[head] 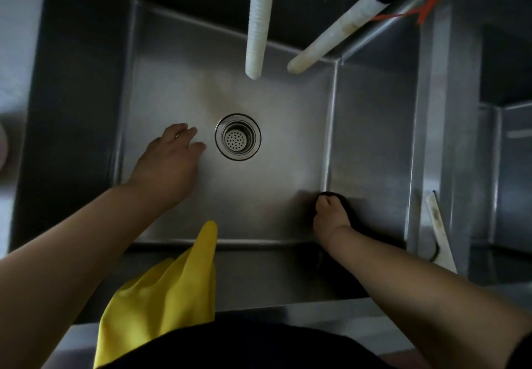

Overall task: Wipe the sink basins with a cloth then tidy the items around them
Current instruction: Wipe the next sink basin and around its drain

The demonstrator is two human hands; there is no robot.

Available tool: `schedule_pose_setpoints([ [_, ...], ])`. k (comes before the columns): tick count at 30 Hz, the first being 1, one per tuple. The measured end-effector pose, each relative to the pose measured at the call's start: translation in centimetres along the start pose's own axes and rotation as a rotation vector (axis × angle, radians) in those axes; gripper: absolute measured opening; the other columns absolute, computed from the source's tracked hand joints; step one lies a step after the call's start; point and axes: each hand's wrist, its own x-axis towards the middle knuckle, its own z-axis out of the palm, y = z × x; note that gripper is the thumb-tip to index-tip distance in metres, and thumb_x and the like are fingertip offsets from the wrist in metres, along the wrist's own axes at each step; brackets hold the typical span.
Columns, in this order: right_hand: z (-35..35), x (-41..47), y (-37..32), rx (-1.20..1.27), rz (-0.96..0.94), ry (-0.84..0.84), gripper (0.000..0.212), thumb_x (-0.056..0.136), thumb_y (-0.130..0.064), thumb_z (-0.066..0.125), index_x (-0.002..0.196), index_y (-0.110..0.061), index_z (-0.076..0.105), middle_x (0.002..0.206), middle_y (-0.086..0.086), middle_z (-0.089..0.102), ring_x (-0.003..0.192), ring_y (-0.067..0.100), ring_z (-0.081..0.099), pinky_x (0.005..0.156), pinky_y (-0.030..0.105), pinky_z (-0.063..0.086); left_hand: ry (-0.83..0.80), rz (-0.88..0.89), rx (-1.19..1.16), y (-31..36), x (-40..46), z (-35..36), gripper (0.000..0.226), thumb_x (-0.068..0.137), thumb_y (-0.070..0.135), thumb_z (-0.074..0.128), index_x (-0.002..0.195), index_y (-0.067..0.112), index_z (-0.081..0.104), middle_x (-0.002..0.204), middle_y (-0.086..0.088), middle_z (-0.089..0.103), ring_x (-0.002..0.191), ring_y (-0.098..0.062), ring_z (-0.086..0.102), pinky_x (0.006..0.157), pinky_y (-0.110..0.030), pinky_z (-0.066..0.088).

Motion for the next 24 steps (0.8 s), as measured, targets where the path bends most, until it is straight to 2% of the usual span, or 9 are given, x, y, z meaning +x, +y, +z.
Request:
schedule_pose_setpoints([
  [4, -0.1, -0.3, 1.6, 0.0, -0.028, -0.017, 0.045, 0.1, -0.026, 0.033, 0.141, -0.009, 0.04, 0.152, 0.021, 0.021, 0.138, 0.042, 0.013, 0.111, 0.053, 0.015, 0.009, -0.021, 0.003, 1.0, 1.3, -0.4, 0.046, 0.06, -0.01, 0.076, 0.105, -0.009, 0.066, 0.121, -0.034, 0.056, 0.119, -0.052, 0.047, 0.081, -0.062, 0.046],
  [8, -0.3, 0.9, 5.2, 0.048, 0.003, 0.015, 0.044, 0.1, -0.021, 0.035, 0.141, -0.008, 0.039, 0.155, 0.02, 0.012, 0.14, 0.038, 0.011, 0.114, 0.049, 0.014, 0.004, -0.061, 0.019, 2.0, 2.9, -0.9, 0.045, 0.08, 0.0, 0.061, 0.124, -0.002, 0.057, 0.141, -0.026, 0.042, 0.136, -0.041, 0.028, 0.1, -0.055, 0.036],
  [12, -1.8, 3.1, 9.9, 0.095, 0.1, 0.103, 0.044, 0.099, -0.02, 0.033, 0.14, -0.008, 0.041, 0.155, 0.017, 0.014, 0.141, 0.035, 0.014, 0.115, 0.045, 0.015, 0.0, -0.07, 0.026, 1.8, 3.5, -0.7, 0.042, 0.069, -0.004, 0.07, 0.111, -0.007, 0.065, 0.128, -0.031, 0.052, 0.126, -0.049, 0.041, 0.087, -0.06, 0.044],
  [16, -4.2, 6.0, 15.9, 0.074, 0.208, 0.181, 0.043, 0.098, -0.017, 0.031, 0.138, -0.007, 0.043, 0.153, 0.015, 0.021, 0.137, 0.034, 0.022, 0.112, 0.039, 0.021, -0.005, -0.127, 0.021, 1.5, 3.7, -0.3, 0.043, 0.067, -0.004, 0.072, 0.109, -0.006, 0.065, 0.127, -0.03, 0.054, 0.124, -0.048, 0.042, 0.083, -0.059, 0.045],
  [19, -6.0, 8.0, 20.7, 0.06, 0.32, 0.2, 0.047, 0.099, -0.018, 0.029, 0.143, -0.004, 0.035, 0.155, 0.014, 0.018, 0.14, 0.035, 0.017, 0.114, 0.038, 0.017, 0.008, -0.136, 0.035, 1.1, 3.3, 0.0, 0.038, 0.067, -0.004, 0.07, 0.105, -0.007, 0.066, 0.123, -0.032, 0.056, 0.12, -0.051, 0.046, 0.078, -0.061, 0.047],
  [22, -7.6, 8.7, 24.4, 0.103, 0.44, 0.196, 0.053, 0.099, -0.019, 0.027, 0.148, -0.001, 0.019, 0.157, 0.014, 0.007, 0.144, 0.035, 0.001, 0.117, 0.042, 0.006, 0.024, -0.164, 0.041, 1.0, 2.8, 0.0, 0.034, 0.076, 0.001, 0.063, 0.11, -0.005, 0.065, 0.128, -0.03, 0.054, 0.125, -0.048, 0.042, 0.084, -0.06, 0.045],
  [24, -7.6, 8.4, 24.6, 0.104, 0.453, 0.187, 0.053, 0.099, -0.02, 0.027, 0.148, 0.0, 0.018, 0.157, 0.014, 0.007, 0.144, 0.036, 0.0, 0.118, 0.043, 0.004, -0.002, -0.187, 0.042, 1.2, 2.6, -0.1, 0.04, 0.078, 0.005, 0.065, 0.117, -0.003, 0.062, 0.135, -0.027, 0.048, 0.132, -0.044, 0.034, 0.091, -0.058, 0.041],
])
